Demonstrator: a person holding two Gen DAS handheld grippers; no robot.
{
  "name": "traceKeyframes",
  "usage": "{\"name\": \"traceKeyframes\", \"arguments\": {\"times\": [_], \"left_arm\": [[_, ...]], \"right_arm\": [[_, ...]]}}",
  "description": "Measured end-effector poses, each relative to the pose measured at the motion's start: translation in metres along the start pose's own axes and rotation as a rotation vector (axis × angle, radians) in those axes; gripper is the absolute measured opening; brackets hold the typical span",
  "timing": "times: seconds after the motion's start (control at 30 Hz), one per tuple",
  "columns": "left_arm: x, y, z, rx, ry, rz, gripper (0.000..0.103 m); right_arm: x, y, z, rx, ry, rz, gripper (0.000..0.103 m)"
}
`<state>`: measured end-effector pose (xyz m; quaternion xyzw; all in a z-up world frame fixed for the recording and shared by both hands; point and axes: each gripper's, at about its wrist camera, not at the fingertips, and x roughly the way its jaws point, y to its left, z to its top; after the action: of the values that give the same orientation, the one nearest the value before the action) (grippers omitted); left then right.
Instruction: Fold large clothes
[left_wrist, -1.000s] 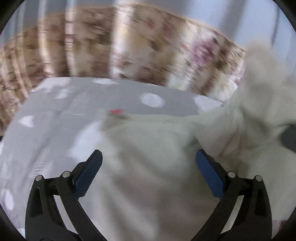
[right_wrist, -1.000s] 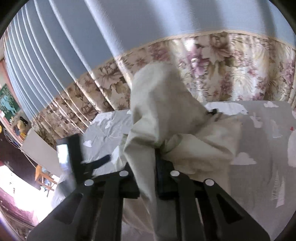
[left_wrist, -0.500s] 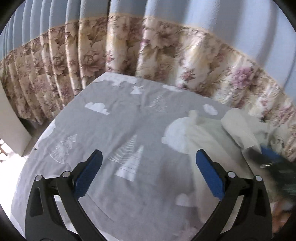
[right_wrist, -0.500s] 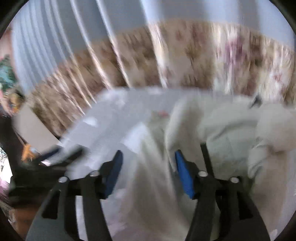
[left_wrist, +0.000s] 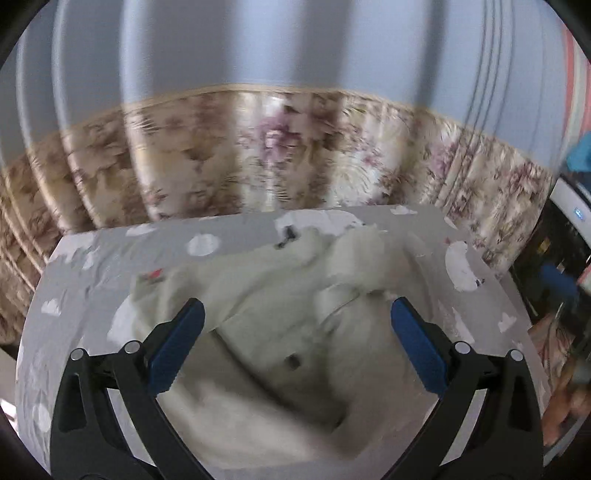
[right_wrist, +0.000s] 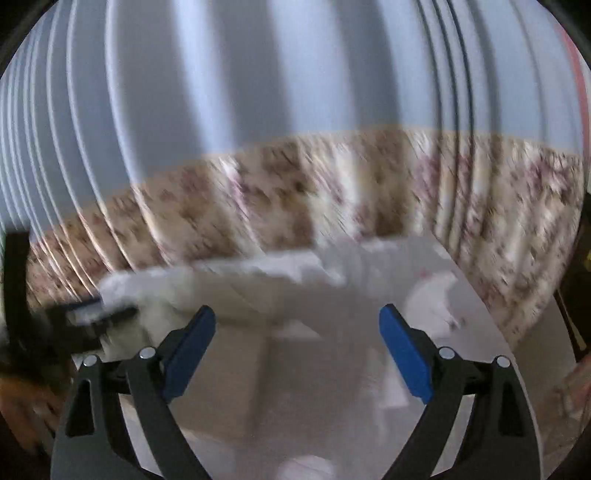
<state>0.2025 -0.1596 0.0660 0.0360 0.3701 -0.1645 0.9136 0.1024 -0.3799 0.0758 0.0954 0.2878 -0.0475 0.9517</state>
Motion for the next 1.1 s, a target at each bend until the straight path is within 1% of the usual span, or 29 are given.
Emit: {"name": "traceKeyframes", "arguments": {"times": [0.07, 0.13, 0.17, 0.23, 0.27, 0.33, 0.43, 0.47, 0.5, 0.6, 0.67, 0.73, 0.8, 0.87, 0.9, 0.97, 1.03, 1.1], "left_arm": [[0.023, -0.017, 0.008, 0.012, 0.050, 0.012, 0.100], [0.040, -0.027, 0.013, 0.033, 0.078, 0.030, 0.100], [0.052, -0.030, 0.013, 0.042, 0.110, 0.016, 0.078], [0.064, -0.024, 0.010, 0.025, 0.159, -0.045, 0.026], [0.063, -0.019, 0.010, 0.020, 0.151, -0.053, 0.018], [0.054, -0.010, 0.009, 0.047, 0.118, -0.030, 0.013], [0.038, 0.012, 0.007, 0.117, 0.086, 0.037, 0.011], [0.033, 0.024, 0.006, 0.122, 0.079, 0.055, 0.011], [0.023, 0.042, 0.002, 0.109, 0.070, 0.066, 0.011], [0.001, 0.080, -0.008, 0.063, 0.049, 0.072, 0.011], [-0.004, 0.103, -0.020, 0.046, 0.047, 0.106, 0.011], [0.006, 0.124, -0.032, 0.011, 0.076, 0.124, 0.012], [0.028, 0.153, -0.053, -0.061, 0.134, 0.120, 0.015], [0.046, 0.171, -0.070, -0.095, 0.167, 0.122, 0.021], [0.055, 0.178, -0.080, -0.103, 0.174, 0.140, 0.024], [0.065, 0.185, -0.091, -0.106, 0.163, 0.169, 0.031], [0.073, 0.185, -0.099, -0.075, 0.146, 0.233, 0.031], [0.078, 0.189, -0.103, -0.072, 0.134, 0.264, 0.032]], "right_arm": [[0.015, -0.021, -0.014, 0.014, 0.053, -0.012, 0.091], [0.027, -0.033, -0.024, 0.016, 0.082, -0.014, 0.091], [0.032, -0.035, -0.028, 0.015, 0.095, -0.015, 0.091], [0.044, -0.033, -0.035, 0.003, 0.123, 0.004, 0.091], [0.049, -0.030, -0.037, -0.011, 0.130, 0.014, 0.091], [0.056, -0.015, -0.040, -0.051, 0.139, 0.028, 0.091], [0.065, 0.019, -0.037, -0.120, 0.142, 0.060, 0.091], [0.065, 0.029, -0.036, -0.137, 0.137, 0.070, 0.091], [0.066, 0.044, -0.035, -0.159, 0.130, 0.091, 0.091], [0.071, 0.087, -0.035, -0.202, 0.124, 0.159, 0.091], [0.077, 0.112, -0.039, -0.238, 0.123, 0.186, 0.090], [0.088, 0.137, -0.052, -0.289, 0.142, 0.193, 0.091], [0.099, 0.157, -0.068, -0.329, 0.145, 0.187, 0.096], [0.108, 0.168, -0.082, -0.360, 0.144, 0.170, 0.099], [0.114, 0.173, -0.090, -0.372, 0.142, 0.155, 0.100], [0.122, 0.179, -0.099, -0.396, 0.138, 0.135, 0.100], [0.128, 0.188, -0.105, -0.420, 0.135, 0.114, 0.100], [0.131, 0.194, -0.108, -0.424, 0.131, 0.089, 0.100]]}}
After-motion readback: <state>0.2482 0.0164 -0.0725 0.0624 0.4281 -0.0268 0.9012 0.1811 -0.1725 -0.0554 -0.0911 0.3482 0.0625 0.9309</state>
